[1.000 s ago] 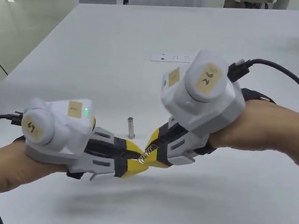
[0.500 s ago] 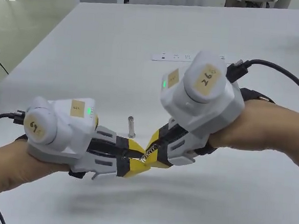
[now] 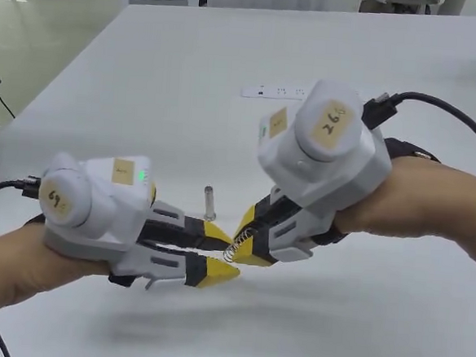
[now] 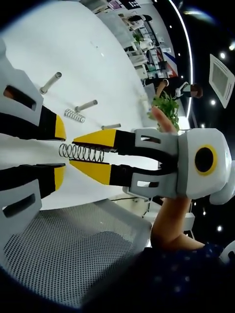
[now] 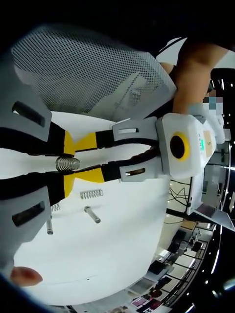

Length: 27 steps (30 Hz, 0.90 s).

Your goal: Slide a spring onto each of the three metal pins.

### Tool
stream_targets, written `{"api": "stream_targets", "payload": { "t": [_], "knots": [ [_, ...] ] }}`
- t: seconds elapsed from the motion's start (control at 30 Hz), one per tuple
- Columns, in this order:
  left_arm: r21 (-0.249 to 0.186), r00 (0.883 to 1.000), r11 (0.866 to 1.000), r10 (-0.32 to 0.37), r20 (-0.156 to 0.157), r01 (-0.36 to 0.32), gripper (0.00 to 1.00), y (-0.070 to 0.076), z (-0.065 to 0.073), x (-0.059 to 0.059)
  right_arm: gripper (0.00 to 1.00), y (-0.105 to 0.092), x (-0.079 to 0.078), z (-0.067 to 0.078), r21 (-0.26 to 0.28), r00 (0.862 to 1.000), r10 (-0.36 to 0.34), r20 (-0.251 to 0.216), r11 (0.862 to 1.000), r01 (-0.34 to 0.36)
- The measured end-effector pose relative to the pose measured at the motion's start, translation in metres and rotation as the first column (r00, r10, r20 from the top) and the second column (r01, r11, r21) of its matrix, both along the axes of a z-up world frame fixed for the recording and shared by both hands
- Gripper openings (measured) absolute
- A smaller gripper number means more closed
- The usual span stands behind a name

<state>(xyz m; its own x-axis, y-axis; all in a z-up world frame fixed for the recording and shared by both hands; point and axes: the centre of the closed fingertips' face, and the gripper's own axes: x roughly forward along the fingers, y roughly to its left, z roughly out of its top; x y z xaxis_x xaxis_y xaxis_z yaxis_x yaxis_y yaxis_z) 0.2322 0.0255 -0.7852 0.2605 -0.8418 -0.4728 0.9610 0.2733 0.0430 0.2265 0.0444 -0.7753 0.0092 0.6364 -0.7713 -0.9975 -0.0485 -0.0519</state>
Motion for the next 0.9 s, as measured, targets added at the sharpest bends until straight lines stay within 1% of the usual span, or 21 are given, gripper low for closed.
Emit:
{"api": "stream_targets", "payload": {
  "t": [0.1,0.23,0.33,0.53,0.7,0.9],
  "knots": [
    [-0.013,1.000,1.000,0.023,-0.013,-0.024,0.14,0.004,-0.001,0.003,0.09,-0.003,0.002,0.001,-0.005,1.000,-0.005,0.004,1.000,0.005],
    [-0.016,0.999,0.999,0.047,-0.024,-0.048,0.19,0.008,-0.002,0.004,0.09,-0.007,0.004,0.000,-0.012,1.000,-0.014,0.004,1.000,0.014],
    [-0.020,0.998,0.998,0.062,-0.030,-0.063,0.21,0.012,-0.004,0.005,0.09,-0.009,0.005,0.000,-0.015,1.000,-0.020,0.005,1.000,0.020],
    [-0.019,0.995,0.996,0.092,-0.036,-0.092,0.28,0.019,-0.003,0.008,0.09,-0.016,0.009,0.001,-0.020,0.999,-0.034,0.007,0.999,0.034],
    [-0.024,0.992,0.992,0.121,-0.040,-0.122,0.31,0.028,-0.003,0.012,0.09,-0.026,0.013,0.003,-0.024,0.998,-0.056,0.007,0.998,0.056],
    [-0.024,0.987,0.987,0.156,-0.044,-0.157,0.35,0.038,-0.005,0.013,0.09,-0.036,0.019,0.004,-0.027,0.997,-0.082,0.011,0.996,0.083]
  ]
}}
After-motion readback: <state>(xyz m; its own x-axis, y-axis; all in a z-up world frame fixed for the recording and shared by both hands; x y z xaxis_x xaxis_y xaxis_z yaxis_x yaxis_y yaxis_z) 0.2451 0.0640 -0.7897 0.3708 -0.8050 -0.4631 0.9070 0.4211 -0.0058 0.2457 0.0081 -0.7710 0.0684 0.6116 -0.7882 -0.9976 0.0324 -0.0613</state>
